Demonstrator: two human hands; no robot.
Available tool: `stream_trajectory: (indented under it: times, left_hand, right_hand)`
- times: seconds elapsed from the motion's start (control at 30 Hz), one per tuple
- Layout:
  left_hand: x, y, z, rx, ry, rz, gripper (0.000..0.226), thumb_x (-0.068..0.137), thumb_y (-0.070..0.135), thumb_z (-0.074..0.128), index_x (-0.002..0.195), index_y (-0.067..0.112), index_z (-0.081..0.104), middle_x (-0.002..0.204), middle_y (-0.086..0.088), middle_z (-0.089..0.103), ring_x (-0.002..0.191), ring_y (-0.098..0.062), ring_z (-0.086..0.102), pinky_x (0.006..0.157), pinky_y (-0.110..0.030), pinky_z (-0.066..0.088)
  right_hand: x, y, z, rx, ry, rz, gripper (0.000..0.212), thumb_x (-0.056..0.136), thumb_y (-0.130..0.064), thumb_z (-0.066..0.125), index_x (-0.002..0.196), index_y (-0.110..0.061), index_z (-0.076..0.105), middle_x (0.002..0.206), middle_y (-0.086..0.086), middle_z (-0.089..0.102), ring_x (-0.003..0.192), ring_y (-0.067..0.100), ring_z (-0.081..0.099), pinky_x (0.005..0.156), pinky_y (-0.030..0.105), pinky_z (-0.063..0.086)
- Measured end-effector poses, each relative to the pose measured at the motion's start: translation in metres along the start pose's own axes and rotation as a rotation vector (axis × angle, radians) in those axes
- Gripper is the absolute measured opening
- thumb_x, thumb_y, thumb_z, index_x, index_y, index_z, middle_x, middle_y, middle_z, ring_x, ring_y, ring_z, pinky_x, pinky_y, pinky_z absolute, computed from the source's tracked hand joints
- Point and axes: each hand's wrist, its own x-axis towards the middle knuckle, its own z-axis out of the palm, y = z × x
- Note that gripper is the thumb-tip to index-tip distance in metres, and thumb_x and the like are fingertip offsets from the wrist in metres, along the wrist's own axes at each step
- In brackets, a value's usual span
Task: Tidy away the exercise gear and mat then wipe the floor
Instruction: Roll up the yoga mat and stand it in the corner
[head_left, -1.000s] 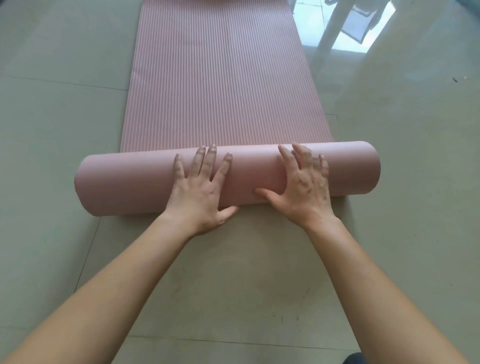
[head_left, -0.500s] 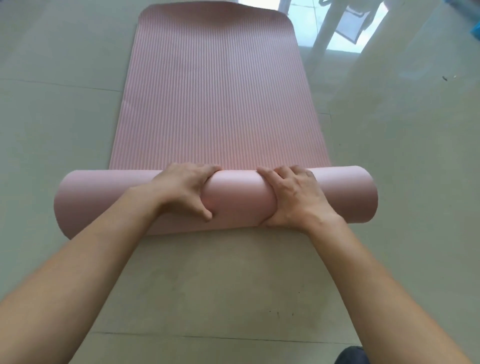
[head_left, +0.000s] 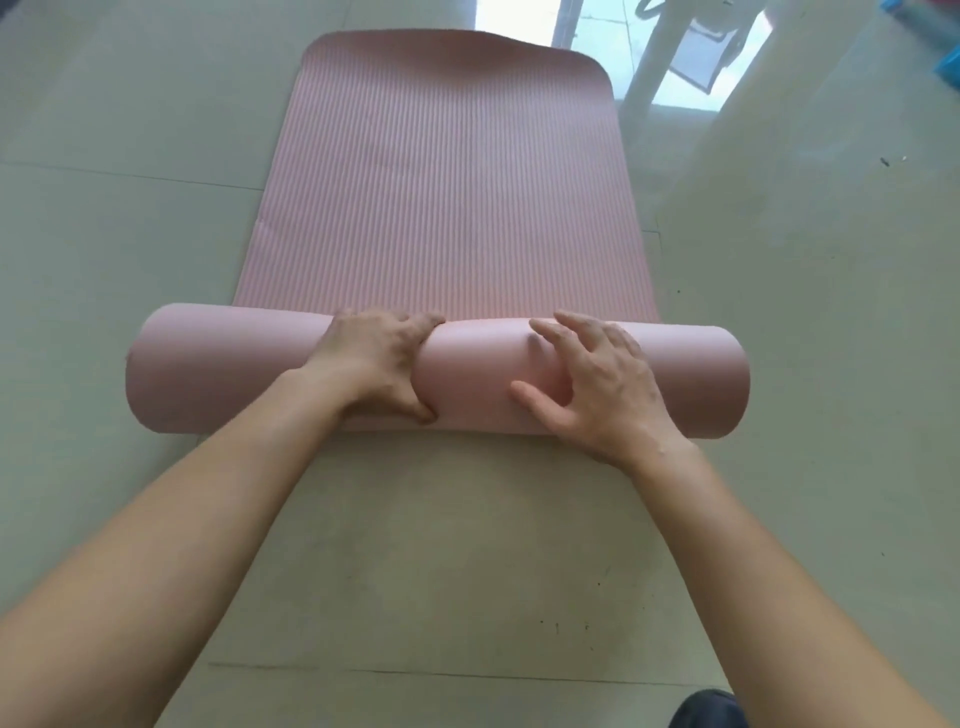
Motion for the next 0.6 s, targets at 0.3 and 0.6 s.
stream_trajectory:
  times: [0.3, 0.6]
  left_hand:
    - [-0.04, 0.004, 0.003, -0.345, -0.318, 0.068, 0.097, 0.053, 0.07, 0.075, 0.138, 0.037, 0.043, 0.137, 0.011, 0.051, 0.125, -0.012, 0.048, 0.104, -0.033, 0.042]
    - [-0.044, 0.022, 0.028, 0.156, 0.104, -0.139, 0.122, 0.069, 0.088, 0.043, 0.155, 0.019, -0.011, 0.162, -0.018, -0.008, 0.149, -0.039, -0.004, 0.115, -0.062, 0.003]
  right_hand:
    - [0.0, -0.002, -0.021, -0.13, -0.547, -0.097, 0.137, 0.042, -0.078, 0.082, 0.156, -0.035, 0.02, 0.147, -0.004, 0.047, 0.132, 0.021, 0.047, 0.113, 0.041, 0.032]
    - [0.041, -0.001, -0.02, 0.039, 0.073, 0.105, 0.05, 0.097, -0.034, 0.054, 0.144, -0.02, 0.048, 0.142, 0.01, 0.053, 0.13, 0.035, 0.048, 0.106, 0.045, 0.037]
